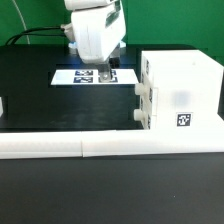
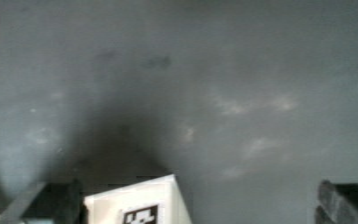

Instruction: Assemble drawer

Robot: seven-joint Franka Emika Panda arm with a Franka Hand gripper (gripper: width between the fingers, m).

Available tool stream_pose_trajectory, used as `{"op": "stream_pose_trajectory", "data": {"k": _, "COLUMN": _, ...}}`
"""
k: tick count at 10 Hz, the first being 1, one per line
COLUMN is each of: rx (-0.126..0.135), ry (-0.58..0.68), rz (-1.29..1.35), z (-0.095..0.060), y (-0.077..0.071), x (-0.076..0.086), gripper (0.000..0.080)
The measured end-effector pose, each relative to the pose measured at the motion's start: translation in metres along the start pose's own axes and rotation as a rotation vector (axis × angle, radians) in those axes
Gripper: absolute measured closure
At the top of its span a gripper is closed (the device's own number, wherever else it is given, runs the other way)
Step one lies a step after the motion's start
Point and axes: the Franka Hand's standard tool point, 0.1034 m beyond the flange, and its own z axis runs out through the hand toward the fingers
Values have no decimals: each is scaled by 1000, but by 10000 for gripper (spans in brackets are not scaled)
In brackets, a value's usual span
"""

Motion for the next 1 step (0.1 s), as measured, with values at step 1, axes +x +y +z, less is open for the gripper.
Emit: {"op": "stream_pose_trajectory", "data": {"k": 1, "rx": -1, "ry": 0, "rz": 1, "z": 0, "y": 1, "x": 0, "gripper": 151}}
